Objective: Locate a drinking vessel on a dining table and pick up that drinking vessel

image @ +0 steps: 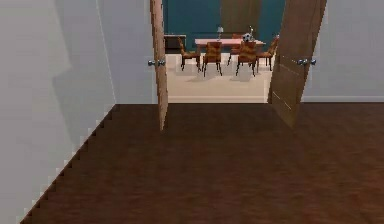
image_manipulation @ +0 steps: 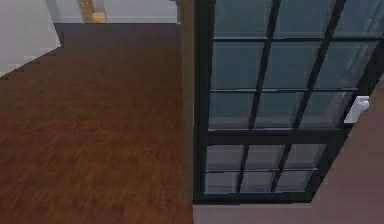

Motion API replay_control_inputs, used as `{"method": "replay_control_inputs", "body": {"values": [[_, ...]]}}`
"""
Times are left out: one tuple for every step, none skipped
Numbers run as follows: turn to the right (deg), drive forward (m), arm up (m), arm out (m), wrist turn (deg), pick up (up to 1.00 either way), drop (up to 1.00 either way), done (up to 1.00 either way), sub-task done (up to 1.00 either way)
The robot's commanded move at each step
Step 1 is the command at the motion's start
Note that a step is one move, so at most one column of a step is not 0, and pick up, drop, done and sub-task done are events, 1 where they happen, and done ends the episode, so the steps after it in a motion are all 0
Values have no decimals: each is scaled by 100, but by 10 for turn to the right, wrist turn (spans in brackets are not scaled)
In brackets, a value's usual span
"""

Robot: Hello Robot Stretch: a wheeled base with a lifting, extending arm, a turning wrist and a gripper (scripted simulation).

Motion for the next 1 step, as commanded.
{"method": "replay_control_inputs", "body": {"values": [[90,0,0,0,0,0,0,0,0]]}}
